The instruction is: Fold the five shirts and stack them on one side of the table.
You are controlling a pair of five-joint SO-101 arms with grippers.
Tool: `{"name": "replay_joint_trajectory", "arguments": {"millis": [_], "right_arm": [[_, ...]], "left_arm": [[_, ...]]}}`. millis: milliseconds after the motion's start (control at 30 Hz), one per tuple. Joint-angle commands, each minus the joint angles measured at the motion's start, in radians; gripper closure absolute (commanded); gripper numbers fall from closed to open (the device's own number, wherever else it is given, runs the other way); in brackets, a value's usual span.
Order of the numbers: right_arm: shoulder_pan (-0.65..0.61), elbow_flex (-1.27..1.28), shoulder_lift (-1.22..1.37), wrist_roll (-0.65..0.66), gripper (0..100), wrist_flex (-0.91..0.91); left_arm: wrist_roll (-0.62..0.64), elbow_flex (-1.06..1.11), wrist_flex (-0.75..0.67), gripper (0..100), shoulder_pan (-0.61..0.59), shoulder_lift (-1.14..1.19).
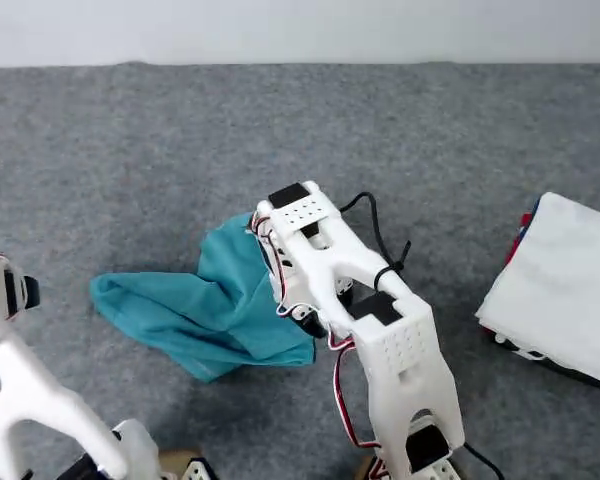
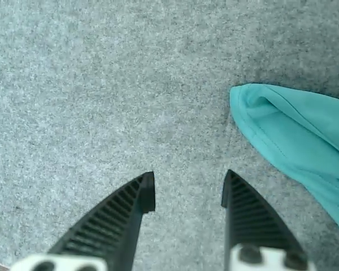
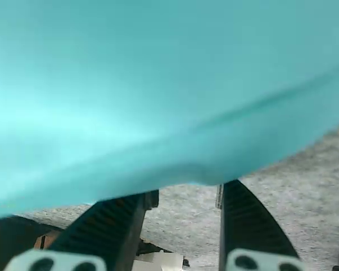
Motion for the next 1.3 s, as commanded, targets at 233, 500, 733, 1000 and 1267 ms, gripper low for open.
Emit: {"name": "replay_joint_trajectory", "arguments": {"millis": [233,500,733,1000,1267], "right_arm": [[0.039,-0.135,-0.096,-0.006,81.2,0.041],[0.050,-0.141,-0.140,0.058,81.1,0.036],[0.054,-0.127,-0.082,0.063,81.1,-0.022],[0.042,-0.130,0.038,0.063,81.2,-0.044],[0.045,-0.135,0.035,0.064,97.6,-0.033]], "left_arm": [[0.006,-0.002,-0.021,80,0.000,-0.031],[0.005,-0.002,-0.037,80,0.002,-0.031],[0.005,-0.002,-0.037,80,0.002,-0.028],[0.003,0.042,-0.037,80,0.002,-0.031],[0.003,0.071,-0.060,80,0.002,-0.031]]}}
